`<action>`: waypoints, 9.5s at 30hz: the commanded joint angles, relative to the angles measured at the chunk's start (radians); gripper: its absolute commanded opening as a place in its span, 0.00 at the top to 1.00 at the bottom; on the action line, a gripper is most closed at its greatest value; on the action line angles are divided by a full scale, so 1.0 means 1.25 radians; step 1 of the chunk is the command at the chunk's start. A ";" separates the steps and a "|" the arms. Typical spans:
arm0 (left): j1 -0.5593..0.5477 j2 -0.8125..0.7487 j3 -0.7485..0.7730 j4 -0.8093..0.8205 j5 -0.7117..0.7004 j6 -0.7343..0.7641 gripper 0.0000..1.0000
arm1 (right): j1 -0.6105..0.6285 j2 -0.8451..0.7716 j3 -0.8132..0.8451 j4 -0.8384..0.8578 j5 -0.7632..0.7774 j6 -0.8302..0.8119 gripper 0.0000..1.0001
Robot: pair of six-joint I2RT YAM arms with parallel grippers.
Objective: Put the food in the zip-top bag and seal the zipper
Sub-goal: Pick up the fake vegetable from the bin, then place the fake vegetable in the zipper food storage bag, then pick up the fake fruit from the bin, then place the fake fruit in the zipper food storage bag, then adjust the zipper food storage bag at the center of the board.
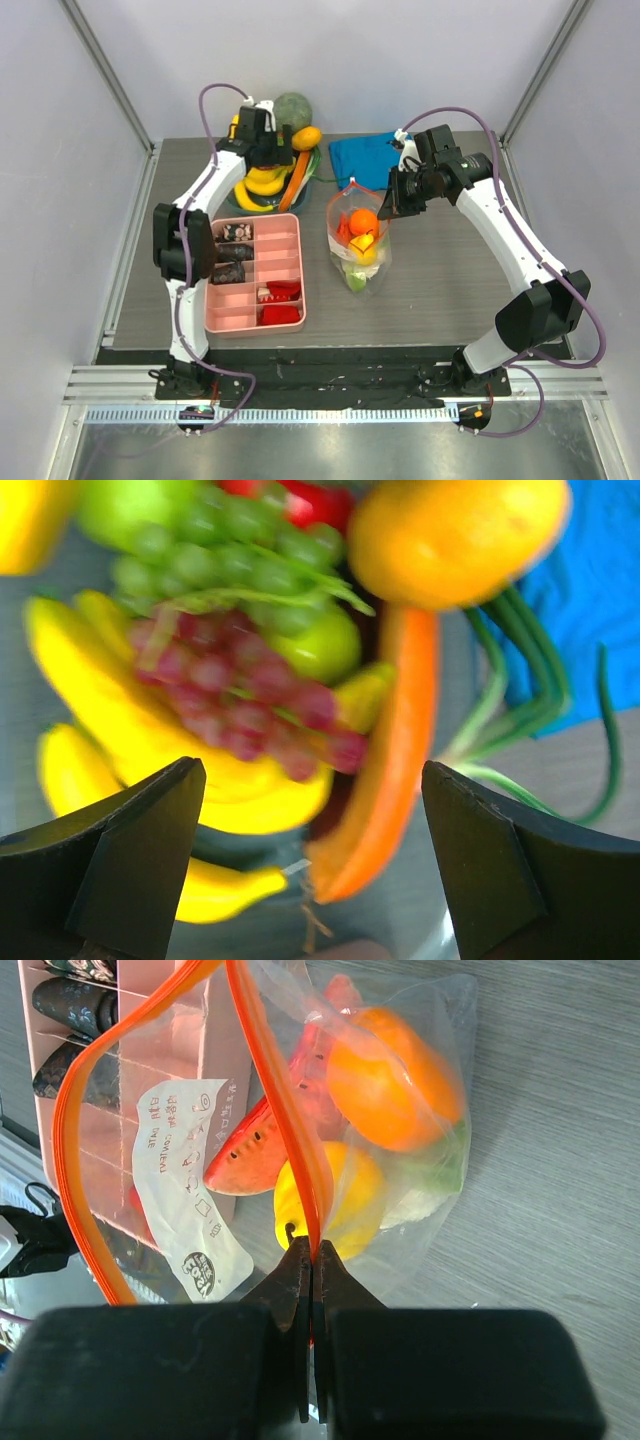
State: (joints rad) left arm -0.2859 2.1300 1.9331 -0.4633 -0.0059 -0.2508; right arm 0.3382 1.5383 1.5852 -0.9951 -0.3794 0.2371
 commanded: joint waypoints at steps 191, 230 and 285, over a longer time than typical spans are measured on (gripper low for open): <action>-0.371 -0.315 -0.139 -0.113 0.275 0.126 0.17 | 0.001 -0.012 0.020 0.035 0.061 -0.049 0.99; -0.250 -0.336 -0.087 -0.331 0.440 0.053 1.00 | 0.001 -0.082 0.011 0.008 0.070 -0.139 0.99; -0.214 -0.166 0.138 -0.424 0.591 0.112 1.00 | 0.128 -0.255 -0.269 0.408 -0.142 0.218 0.99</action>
State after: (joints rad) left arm -0.5617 1.9041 1.9888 -0.9337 0.6964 -0.1703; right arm 0.4889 1.3037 1.2041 -0.5224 -0.5163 0.5186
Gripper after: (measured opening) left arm 0.010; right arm 0.017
